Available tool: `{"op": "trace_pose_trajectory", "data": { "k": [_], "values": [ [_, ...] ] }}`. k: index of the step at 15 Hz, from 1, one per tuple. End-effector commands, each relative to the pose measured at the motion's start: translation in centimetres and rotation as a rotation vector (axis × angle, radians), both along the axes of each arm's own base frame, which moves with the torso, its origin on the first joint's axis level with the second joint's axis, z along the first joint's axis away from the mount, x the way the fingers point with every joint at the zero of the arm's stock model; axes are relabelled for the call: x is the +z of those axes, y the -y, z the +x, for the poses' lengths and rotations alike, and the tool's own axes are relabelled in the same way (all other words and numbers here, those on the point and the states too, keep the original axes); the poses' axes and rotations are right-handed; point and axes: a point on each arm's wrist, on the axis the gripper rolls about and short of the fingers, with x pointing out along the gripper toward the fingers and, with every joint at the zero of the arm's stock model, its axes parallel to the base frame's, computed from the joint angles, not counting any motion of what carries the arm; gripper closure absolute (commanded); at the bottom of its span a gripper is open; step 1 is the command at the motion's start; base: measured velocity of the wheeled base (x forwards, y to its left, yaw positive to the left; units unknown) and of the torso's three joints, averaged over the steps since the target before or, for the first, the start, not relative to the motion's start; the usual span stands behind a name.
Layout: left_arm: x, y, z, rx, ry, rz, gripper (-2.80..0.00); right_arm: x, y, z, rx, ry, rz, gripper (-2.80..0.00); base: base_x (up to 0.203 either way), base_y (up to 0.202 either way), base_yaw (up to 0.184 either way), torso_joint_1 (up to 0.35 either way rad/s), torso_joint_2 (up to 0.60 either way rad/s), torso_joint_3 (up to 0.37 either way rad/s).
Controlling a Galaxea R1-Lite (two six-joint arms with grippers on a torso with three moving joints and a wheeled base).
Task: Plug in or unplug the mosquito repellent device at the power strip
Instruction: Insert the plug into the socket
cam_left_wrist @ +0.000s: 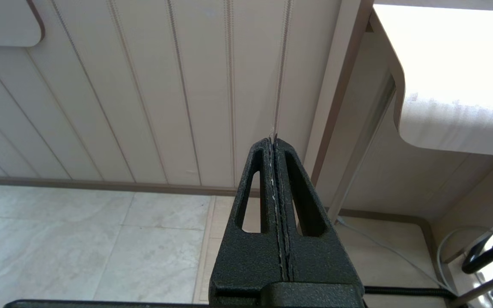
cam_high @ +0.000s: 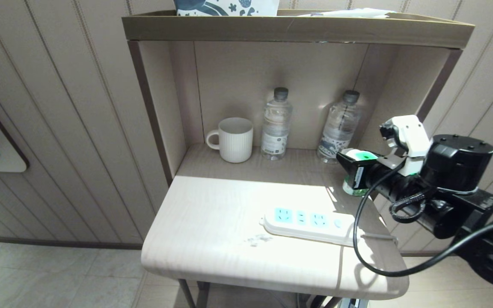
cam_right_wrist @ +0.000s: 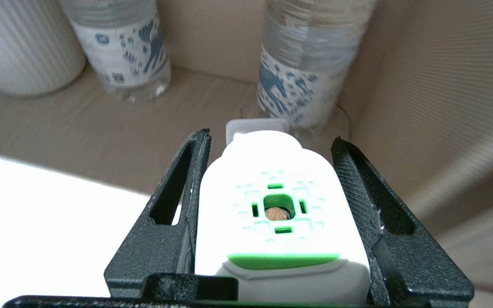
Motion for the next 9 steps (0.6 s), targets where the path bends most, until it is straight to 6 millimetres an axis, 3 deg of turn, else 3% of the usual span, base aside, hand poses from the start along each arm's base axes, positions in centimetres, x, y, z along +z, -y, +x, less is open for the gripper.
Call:
{"op": "trace_pose_trajectory", "data": {
  "k": [1, 9],
  "values": [
    [-0.1, 0.0, 0.0, 0.001, -0.004, 0.001, 0.0, 3.3, 1.3, -3.7, 0.001, -0.046, -0.018, 0.0, 0.0, 0.0, 0.0, 0.0, 0.0, 0.0],
    [0.0, 0.0, 0.0, 0.001, -0.001, 0.0, 0.0, 9.9, 3.3, -10.6, 0.083, -0.524, -0.09, 0.0, 0.0, 0.0, 0.0, 0.0, 0.0, 0.0]
  ]
}}
